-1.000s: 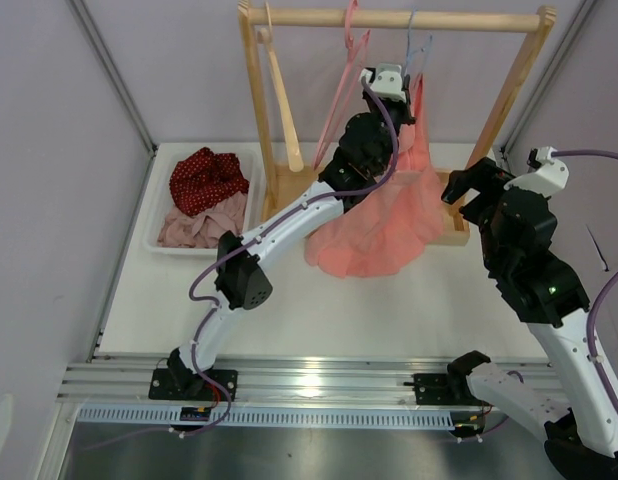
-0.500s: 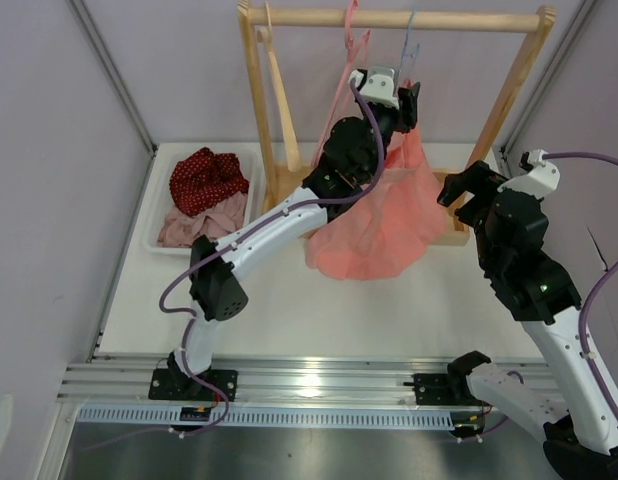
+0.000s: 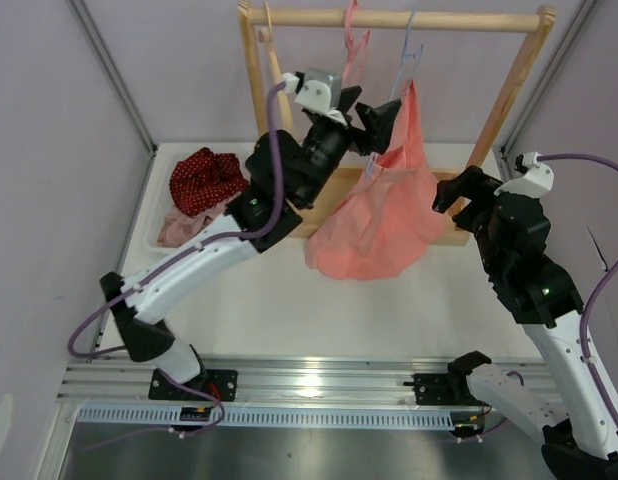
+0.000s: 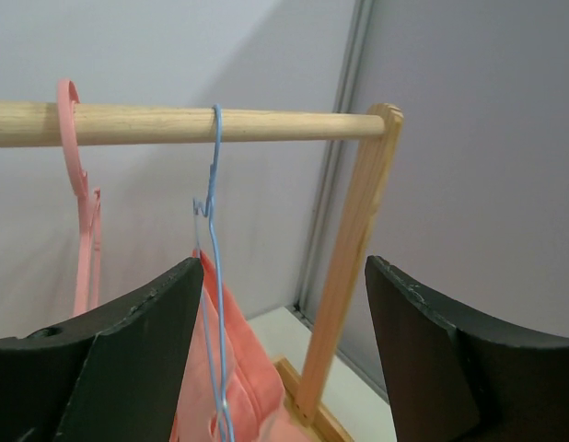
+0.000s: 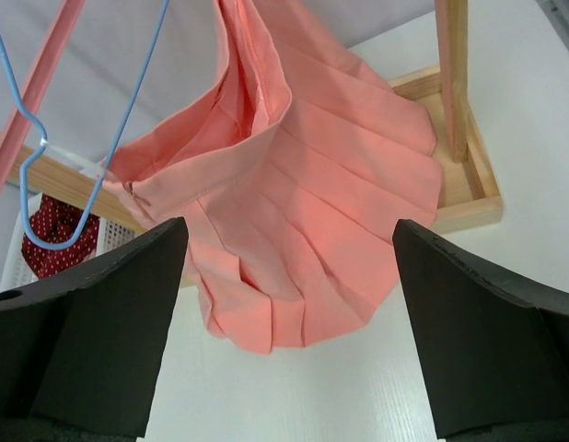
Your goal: Place the skirt on the hanger
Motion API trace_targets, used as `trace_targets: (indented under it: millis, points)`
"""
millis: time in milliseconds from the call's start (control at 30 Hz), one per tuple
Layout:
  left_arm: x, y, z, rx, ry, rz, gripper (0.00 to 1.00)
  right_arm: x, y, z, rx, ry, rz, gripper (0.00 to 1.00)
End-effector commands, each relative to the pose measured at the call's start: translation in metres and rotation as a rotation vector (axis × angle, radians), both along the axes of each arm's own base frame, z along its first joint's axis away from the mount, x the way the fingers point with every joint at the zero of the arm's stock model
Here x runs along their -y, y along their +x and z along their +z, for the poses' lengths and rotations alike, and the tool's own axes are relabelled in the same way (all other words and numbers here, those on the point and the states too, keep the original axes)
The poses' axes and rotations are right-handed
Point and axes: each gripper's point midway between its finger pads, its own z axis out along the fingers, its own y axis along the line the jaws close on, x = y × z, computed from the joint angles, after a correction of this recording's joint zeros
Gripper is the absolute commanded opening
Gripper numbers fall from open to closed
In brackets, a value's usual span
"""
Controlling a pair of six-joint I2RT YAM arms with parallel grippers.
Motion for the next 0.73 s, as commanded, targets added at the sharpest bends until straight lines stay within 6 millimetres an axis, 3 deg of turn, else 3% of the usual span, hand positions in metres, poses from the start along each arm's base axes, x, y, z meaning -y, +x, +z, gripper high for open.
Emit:
trace_targets:
  millis: [0, 67, 100, 167, 200, 233, 267, 300, 333, 500, 700]
  points:
    - [-0.037, -0.039, 0.002, -0.104, -0.016, -0.068, 0.77, -0.009, -0.007, 0.013, 0.017, 0.013, 0.069, 0.99]
    - [-0.054, -0.045, -0.036, -0.205, 0.072, -0.041, 0.79, -0.013, -0.005, 0.002, -0.024, 0.012, 0.083, 0.99]
    - [-0.075, -0.059, -0.04, -0.225, 0.071, -0.038, 0.79, -0.018, -0.005, -0.001, -0.036, 0.019, 0.104, 0.99]
    - [-0.097, -0.067, -0.08, -0.307, 0.164, 0.001, 0.83, -0.019, -0.005, -0.011, -0.074, 0.015, 0.109, 0.99]
    - [-0.125, -0.085, -0.07, -0.295, 0.126, 0.0, 0.84, -0.021, -0.006, -0.014, -0.083, 0.012, 0.118, 0.99]
    - [-0.132, -0.088, -0.112, -0.354, 0.21, 0.016, 0.84, -0.022, -0.006, -0.017, -0.094, 0.008, 0.124, 1.0]
    - [-0.147, -0.094, -0.117, -0.36, 0.213, 0.035, 0.84, -0.022, -0.008, -0.022, -0.111, 0.002, 0.127, 0.99]
    - [-0.171, -0.108, -0.109, -0.346, 0.171, 0.04, 0.84, -0.021, -0.009, -0.024, -0.116, 0.002, 0.125, 0.99]
    - [-0.179, -0.111, -0.139, -0.394, 0.23, 0.057, 0.85, -0.023, -0.01, -0.027, -0.121, 0.007, 0.136, 0.99]
    - [-0.209, -0.134, -0.173, -0.447, 0.277, 0.048, 0.85, -0.034, -0.008, -0.049, -0.168, 0.035, 0.174, 1.0]
    - [-0.231, -0.145, -0.186, -0.452, 0.288, 0.069, 0.86, -0.038, -0.009, -0.072, -0.222, 0.083, 0.167, 0.99]
